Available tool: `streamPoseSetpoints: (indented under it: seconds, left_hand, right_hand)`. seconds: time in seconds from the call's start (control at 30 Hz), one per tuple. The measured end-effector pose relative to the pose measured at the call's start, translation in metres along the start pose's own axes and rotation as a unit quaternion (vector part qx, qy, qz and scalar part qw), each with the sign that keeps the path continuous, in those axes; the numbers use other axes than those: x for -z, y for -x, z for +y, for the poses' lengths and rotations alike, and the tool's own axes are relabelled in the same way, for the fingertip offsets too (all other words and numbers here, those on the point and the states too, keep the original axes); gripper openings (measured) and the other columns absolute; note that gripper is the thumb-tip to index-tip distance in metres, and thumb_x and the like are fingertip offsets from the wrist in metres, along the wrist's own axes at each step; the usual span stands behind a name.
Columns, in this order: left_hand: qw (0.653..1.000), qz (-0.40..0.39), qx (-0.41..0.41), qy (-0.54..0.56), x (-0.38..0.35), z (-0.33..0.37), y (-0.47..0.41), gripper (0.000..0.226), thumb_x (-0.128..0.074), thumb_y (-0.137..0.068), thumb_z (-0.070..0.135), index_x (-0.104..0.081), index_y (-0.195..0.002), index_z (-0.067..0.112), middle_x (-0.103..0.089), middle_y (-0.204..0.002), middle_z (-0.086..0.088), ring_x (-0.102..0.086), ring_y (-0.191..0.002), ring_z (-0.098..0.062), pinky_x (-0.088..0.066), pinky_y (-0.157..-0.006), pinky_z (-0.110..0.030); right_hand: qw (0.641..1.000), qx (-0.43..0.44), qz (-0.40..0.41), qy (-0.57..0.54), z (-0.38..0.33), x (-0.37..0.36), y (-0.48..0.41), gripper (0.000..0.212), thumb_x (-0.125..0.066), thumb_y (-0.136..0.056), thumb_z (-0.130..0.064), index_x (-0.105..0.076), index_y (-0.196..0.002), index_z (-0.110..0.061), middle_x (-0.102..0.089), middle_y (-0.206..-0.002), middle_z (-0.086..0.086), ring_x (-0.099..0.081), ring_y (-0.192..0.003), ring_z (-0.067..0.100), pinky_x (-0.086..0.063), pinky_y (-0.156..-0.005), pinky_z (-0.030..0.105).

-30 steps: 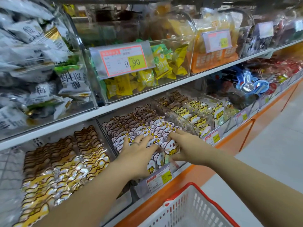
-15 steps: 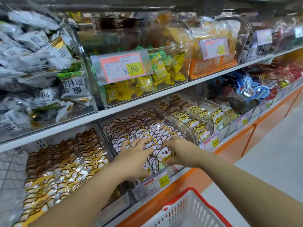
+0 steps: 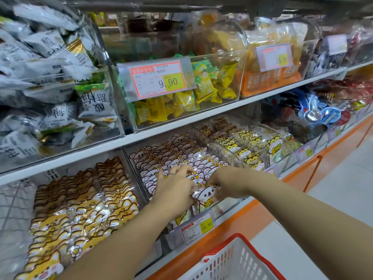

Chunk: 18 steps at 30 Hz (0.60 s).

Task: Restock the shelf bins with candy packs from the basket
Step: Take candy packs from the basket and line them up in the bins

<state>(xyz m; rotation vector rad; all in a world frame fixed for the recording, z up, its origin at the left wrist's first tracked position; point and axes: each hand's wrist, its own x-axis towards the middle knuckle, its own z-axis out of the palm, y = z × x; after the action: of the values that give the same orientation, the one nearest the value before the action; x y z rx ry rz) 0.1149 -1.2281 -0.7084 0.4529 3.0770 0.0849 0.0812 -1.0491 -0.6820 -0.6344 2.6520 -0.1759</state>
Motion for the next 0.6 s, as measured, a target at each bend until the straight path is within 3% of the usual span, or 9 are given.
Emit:
streamPoseSetpoints:
  seconds: [0.13, 0.33, 0.4, 0.5, 0.6]
  left_hand:
    - [0.999, 0.019, 0.004, 0.031, -0.002, -0.003, -0.001, 0.009, -0.069, -0.09, 0.023, -0.07, -0.091, 0.033, -0.028, -0.153, 0.014, -0.025, -0.142, -0.02, -0.015, -0.118, -0.058]
    - [0.998, 0.046, -0.002, 0.036, -0.006, -0.005, 0.0, 0.008, -0.066, -0.094, 0.034, -0.074, -0.096, 0.03, -0.031, -0.152, 0.014, -0.031, -0.138, -0.018, -0.023, -0.116, -0.05]
    - [0.998, 0.041, -0.002, 0.04, -0.004, -0.004, 0.0, 0.011, -0.066, -0.095, 0.038, -0.073, -0.094, 0.03, -0.031, -0.153, 0.015, -0.032, -0.138, -0.018, -0.024, -0.116, -0.048]
    - [0.999, -0.024, -0.008, 0.045, 0.012, -0.008, 0.004, 0.02, -0.062, -0.096, 0.044, -0.073, -0.11, 0.035, -0.026, -0.158, 0.014, -0.03, -0.142, -0.019, -0.027, -0.116, -0.049]
    - [0.998, 0.001, -0.008, 0.067, 0.031, -0.008, 0.012, 0.024, -0.054, -0.101, 0.04, -0.067, -0.121, 0.042, -0.035, -0.15, 0.015, -0.034, -0.138, -0.015, -0.031, -0.112, -0.044]
  right_hand:
    - [1.0, -0.007, -0.013, -0.008, -0.004, -0.003, -0.007, 0.055, -0.068, -0.092, -0.032, -0.051, -0.143, -0.018, -0.053, -0.142, 0.005, -0.051, -0.127, 0.026, -0.043, -0.097, 0.032]
    - [0.999, -0.024, -0.021, -0.014, -0.003, -0.008, -0.012, 0.06, -0.073, -0.088, -0.034, -0.052, -0.141, -0.016, -0.052, -0.143, 0.007, -0.051, -0.128, 0.029, -0.045, -0.105, 0.042]
    - [1.0, -0.021, -0.017, -0.003, -0.007, -0.008, -0.012, 0.057, -0.073, -0.089, -0.032, -0.055, -0.139, -0.014, -0.053, -0.141, 0.008, -0.052, -0.127, 0.03, -0.046, -0.103, 0.041]
    - [1.0, -0.009, 0.007, -0.006, -0.007, -0.011, -0.004, 0.049, -0.07, -0.091, -0.03, -0.057, -0.136, -0.014, -0.055, -0.135, 0.009, -0.053, -0.121, 0.028, -0.047, -0.098, 0.037]
    - [0.991, -0.002, 0.103, -0.088, 0.004, -0.016, 0.012, 0.047, -0.076, -0.084, -0.032, -0.059, -0.127, -0.021, -0.062, -0.114, 0.001, -0.06, -0.1, 0.02, -0.05, -0.083, 0.031]
